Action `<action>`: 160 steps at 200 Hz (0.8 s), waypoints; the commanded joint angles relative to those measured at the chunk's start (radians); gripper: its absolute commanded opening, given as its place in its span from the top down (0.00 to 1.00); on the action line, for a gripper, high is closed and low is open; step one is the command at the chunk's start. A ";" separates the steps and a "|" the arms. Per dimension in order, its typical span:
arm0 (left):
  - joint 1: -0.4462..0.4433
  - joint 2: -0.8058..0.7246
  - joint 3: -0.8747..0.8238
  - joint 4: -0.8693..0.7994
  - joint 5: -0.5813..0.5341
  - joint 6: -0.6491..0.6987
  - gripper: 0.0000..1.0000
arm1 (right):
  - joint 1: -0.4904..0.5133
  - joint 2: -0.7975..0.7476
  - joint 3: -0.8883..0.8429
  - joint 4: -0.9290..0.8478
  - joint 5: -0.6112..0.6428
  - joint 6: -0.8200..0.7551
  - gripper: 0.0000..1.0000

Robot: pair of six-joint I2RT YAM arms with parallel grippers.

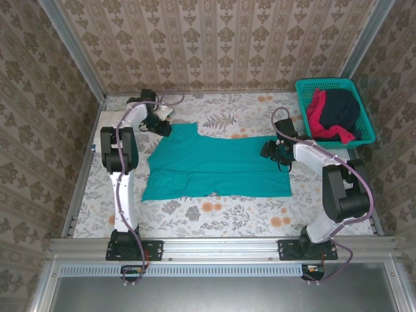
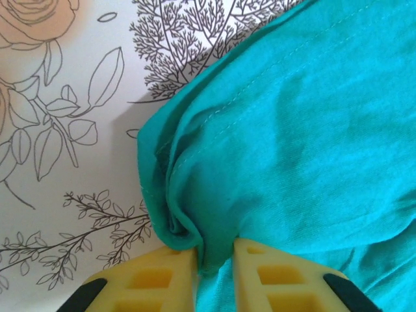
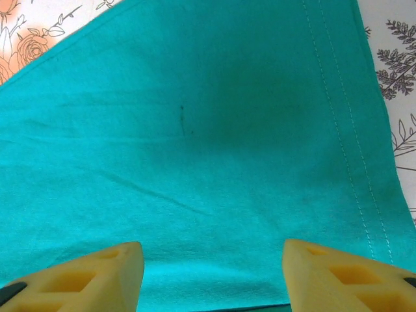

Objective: Fold and stack the t-shirts

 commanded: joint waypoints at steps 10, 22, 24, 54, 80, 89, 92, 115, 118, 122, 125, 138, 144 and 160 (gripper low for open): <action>-0.008 -0.013 0.045 0.004 0.012 -0.069 0.79 | -0.005 -0.032 -0.016 0.023 -0.006 0.011 0.41; -0.008 -0.018 0.060 -0.009 0.007 -0.079 0.81 | -0.005 -0.032 -0.015 0.017 -0.004 0.005 0.41; -0.007 -0.018 0.062 -0.011 0.005 -0.082 0.81 | -0.005 -0.032 -0.015 0.017 -0.003 0.005 0.41; 0.001 -0.028 0.080 -0.019 -0.015 -0.112 0.85 | -0.005 -0.028 -0.009 0.018 -0.003 0.005 0.41; 0.015 -0.012 0.116 -0.013 -0.002 -0.162 0.85 | -0.005 -0.021 -0.003 0.022 -0.010 0.011 0.41; 0.018 0.002 0.137 -0.016 0.000 -0.173 0.86 | -0.005 -0.020 -0.002 0.022 -0.010 0.010 0.41; 0.017 0.006 0.143 -0.017 0.004 -0.176 0.87 | -0.006 -0.020 -0.002 0.022 -0.010 0.010 0.41; 0.020 0.041 0.192 -0.015 0.031 -0.225 0.88 | -0.005 -0.021 -0.002 0.023 -0.008 0.010 0.41; 0.020 0.044 0.197 -0.013 0.035 -0.235 0.89 | -0.005 -0.020 -0.002 0.023 -0.007 0.011 0.41; 0.021 0.050 0.203 -0.010 0.041 -0.249 0.89 | -0.005 -0.019 -0.001 0.022 -0.008 0.011 0.41; 0.021 0.053 0.209 -0.008 0.047 -0.260 0.90 | -0.005 -0.019 -0.002 0.021 -0.008 0.013 0.41; 0.026 0.061 0.219 0.011 0.084 -0.307 0.91 | -0.005 -0.021 -0.003 0.022 -0.011 0.014 0.41; 0.026 0.063 0.221 0.019 0.096 -0.321 0.91 | -0.005 -0.021 -0.004 0.023 -0.012 0.015 0.41; 0.027 0.067 0.223 0.018 0.098 -0.338 0.67 | -0.005 -0.027 -0.004 0.019 -0.013 0.017 0.41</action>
